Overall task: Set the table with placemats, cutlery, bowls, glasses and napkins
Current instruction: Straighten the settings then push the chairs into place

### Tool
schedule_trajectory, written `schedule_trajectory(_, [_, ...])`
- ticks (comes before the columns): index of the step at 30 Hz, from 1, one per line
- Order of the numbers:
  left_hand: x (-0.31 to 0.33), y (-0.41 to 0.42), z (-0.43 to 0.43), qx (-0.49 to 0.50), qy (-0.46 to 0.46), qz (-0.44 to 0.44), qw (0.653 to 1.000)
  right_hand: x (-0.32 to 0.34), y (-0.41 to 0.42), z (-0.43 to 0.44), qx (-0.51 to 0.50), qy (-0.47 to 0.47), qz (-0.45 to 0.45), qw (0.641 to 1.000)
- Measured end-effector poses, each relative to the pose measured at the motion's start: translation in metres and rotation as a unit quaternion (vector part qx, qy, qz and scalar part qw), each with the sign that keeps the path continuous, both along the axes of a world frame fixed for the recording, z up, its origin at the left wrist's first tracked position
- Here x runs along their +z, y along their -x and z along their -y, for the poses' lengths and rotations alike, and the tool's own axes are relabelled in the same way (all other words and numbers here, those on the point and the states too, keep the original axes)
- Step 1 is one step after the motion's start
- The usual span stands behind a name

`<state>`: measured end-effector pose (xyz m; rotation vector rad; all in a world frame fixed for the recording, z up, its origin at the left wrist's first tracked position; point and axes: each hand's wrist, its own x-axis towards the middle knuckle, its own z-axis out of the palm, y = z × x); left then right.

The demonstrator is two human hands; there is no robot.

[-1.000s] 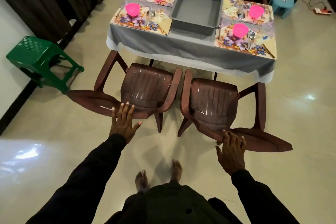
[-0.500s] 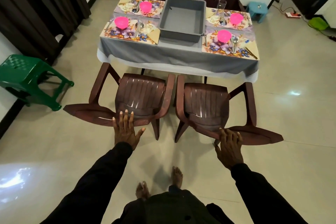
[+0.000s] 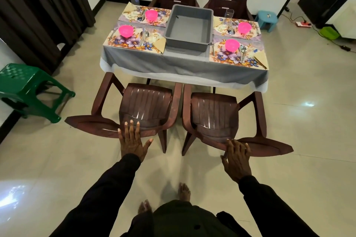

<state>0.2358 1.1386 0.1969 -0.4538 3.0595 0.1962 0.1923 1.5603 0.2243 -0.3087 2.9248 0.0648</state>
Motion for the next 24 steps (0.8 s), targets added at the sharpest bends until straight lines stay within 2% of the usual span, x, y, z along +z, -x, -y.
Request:
schedule_trajectory(6, [-0.001,-0.004,0.010,-0.040,0.007,-0.003,0.999,0.002,0.001,0.002,-0.001,0.016,0.017,1.000])
schedule_trajectory(10, [0.009,-0.014,0.020,-0.072,-0.012,-0.015,0.997,0.016,0.007,0.037,0.030,0.051,-0.011,0.998])
schedule_trajectory(16, [0.039,-0.035,0.064,-0.079,-0.043,-0.059,0.994,0.053,0.013,0.159,0.107,0.175,-0.058,0.977])
schedule_trajectory(24, [0.078,-0.064,0.169,-0.083,-0.033,-0.119,0.989,0.082,-0.008,0.334,0.182,0.234,-0.048,0.954])
